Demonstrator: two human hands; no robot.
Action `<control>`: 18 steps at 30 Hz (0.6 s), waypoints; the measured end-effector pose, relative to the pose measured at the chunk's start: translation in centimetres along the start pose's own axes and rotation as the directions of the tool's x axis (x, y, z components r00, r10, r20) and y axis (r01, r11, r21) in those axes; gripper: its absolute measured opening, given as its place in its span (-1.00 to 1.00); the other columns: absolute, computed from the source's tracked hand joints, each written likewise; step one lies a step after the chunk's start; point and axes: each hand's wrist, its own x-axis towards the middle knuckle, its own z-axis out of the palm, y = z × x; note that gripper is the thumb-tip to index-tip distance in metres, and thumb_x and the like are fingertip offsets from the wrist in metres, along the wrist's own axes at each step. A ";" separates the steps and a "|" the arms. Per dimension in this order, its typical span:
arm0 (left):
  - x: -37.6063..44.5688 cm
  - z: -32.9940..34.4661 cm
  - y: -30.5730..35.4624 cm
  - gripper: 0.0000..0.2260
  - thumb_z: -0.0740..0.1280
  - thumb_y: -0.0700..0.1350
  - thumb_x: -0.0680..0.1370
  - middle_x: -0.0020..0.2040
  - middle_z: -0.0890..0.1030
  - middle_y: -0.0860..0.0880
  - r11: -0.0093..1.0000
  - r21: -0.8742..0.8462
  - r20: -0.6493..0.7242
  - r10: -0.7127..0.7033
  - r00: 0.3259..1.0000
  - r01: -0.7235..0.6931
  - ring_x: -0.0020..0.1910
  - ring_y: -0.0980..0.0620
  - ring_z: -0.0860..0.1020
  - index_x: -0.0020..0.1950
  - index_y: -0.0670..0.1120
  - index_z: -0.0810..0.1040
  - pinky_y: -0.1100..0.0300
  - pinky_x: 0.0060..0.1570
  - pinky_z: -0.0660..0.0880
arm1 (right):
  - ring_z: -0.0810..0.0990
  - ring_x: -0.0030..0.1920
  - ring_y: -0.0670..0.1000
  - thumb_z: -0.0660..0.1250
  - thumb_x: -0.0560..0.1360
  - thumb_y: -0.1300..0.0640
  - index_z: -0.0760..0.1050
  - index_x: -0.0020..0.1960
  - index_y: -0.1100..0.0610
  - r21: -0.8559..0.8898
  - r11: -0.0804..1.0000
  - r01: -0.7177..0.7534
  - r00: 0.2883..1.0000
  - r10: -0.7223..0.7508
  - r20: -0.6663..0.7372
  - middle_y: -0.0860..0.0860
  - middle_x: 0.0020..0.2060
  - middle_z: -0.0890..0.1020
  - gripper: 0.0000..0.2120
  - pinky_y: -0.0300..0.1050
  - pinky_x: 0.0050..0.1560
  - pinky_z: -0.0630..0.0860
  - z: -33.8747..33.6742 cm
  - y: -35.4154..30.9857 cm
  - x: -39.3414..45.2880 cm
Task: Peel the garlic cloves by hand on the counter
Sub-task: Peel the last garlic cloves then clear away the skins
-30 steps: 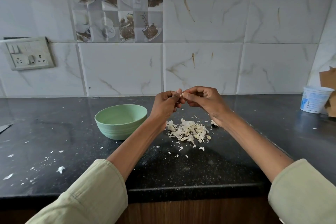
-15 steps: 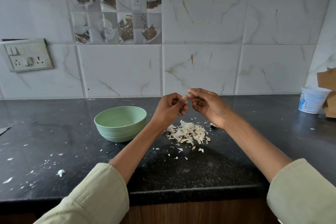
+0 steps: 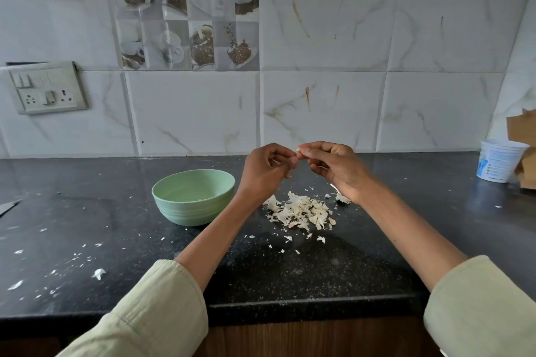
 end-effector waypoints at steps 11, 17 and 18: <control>-0.1 -0.4 0.6 -0.85 0.61 -0.01 0.49 -0.18 0.74 0.03 0.999 0.036 -0.110 0.021 0.994 -0.018 -0.33 0.03 0.69 -0.06 -0.04 0.74 0.34 -0.30 0.47 | 0.67 -0.07 -0.01 0.56 0.49 0.24 0.71 0.06 0.20 -0.148 0.986 0.071 0.997 -0.069 0.021 0.20 0.01 0.76 -0.84 -0.18 0.02 0.62 0.5 -0.5 -0.6; 0.1 -0.4 0.4 -0.90 0.57 -0.04 0.54 -0.25 0.73 0.10 0.990 0.140 -0.116 -0.005 0.993 0.021 -0.35 0.07 0.67 -0.11 -0.01 0.70 0.29 -0.26 0.52 | 0.73 -0.07 0.03 0.58 0.48 0.26 0.72 0.02 0.25 -0.354 0.894 0.276 0.960 -0.276 0.053 0.12 -0.09 0.78 -0.87 -0.15 0.02 0.66 0.8 -0.5 -0.6; 0.1 -0.4 0.3 -0.91 0.56 -0.05 0.55 -0.29 0.71 0.11 0.986 0.164 -0.108 -0.005 0.994 0.022 -0.35 0.08 0.67 -0.11 0.00 0.70 0.25 -0.24 0.53 | 0.73 -0.08 0.05 0.59 0.48 0.25 0.73 0.01 0.24 -0.388 0.870 0.303 0.951 -0.301 0.067 0.11 -0.11 0.78 -0.87 -0.12 0.02 0.67 0.8 -0.4 -0.5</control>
